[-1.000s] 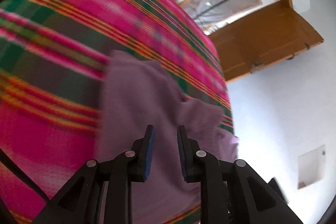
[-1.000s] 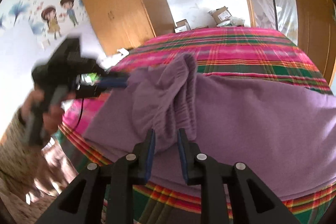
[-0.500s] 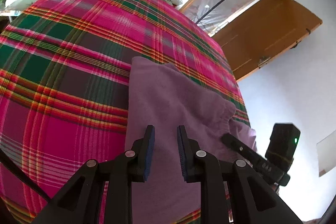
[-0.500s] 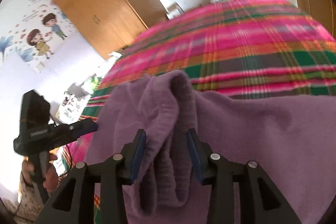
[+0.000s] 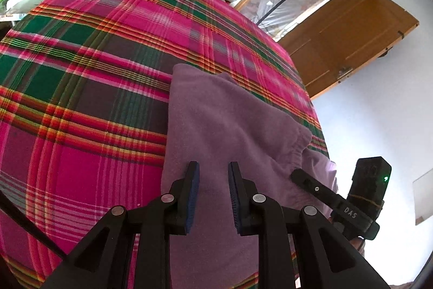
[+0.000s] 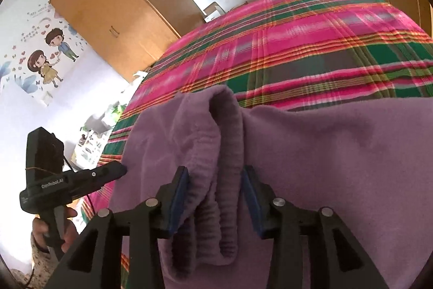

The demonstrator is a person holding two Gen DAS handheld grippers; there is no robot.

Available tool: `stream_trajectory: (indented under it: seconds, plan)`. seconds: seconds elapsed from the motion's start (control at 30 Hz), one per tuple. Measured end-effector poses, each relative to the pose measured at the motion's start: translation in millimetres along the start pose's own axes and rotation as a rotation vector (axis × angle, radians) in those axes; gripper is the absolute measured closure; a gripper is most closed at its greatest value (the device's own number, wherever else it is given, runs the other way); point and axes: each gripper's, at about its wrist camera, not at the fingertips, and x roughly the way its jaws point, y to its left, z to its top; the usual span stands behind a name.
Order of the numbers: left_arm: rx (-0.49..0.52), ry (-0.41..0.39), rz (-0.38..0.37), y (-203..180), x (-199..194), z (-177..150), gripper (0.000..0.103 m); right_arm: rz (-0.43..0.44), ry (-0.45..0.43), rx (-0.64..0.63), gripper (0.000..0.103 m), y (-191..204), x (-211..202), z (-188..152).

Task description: Fold clothes

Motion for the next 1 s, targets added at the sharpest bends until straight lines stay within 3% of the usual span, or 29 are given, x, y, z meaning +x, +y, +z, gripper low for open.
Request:
stream_trajectory:
  seconds: [0.13,0.27,0.43,0.5,0.57,0.8,1.0]
  plan:
    - [0.003,0.002,0.001,0,0,0,0.081,0.025,0.001,0.040,0.060,-7,-4,-5]
    - [0.012,0.007,0.013,-1,3,-2,0.081,-0.007,0.007,0.015,0.061,3,2,-2]
    - [0.004,0.007,0.008,1,2,-4,0.081,0.007,-0.005,-0.058,0.085,16,-7,-3]
    - [0.007,0.009,0.011,0,3,-4,0.081,0.033,-0.020,-0.059,0.087,17,-16,-3]
    - [0.013,0.014,0.015,-2,3,-4,0.081,0.054,-0.028,-0.048,0.088,20,-25,-4]
    - [0.017,0.034,0.003,-3,8,-5,0.081,-0.042,-0.012,-0.031,0.089,9,-27,-19]
    - [0.018,0.039,0.009,-4,8,-4,0.081,-0.074,-0.019,-0.044,0.087,7,-24,-16]
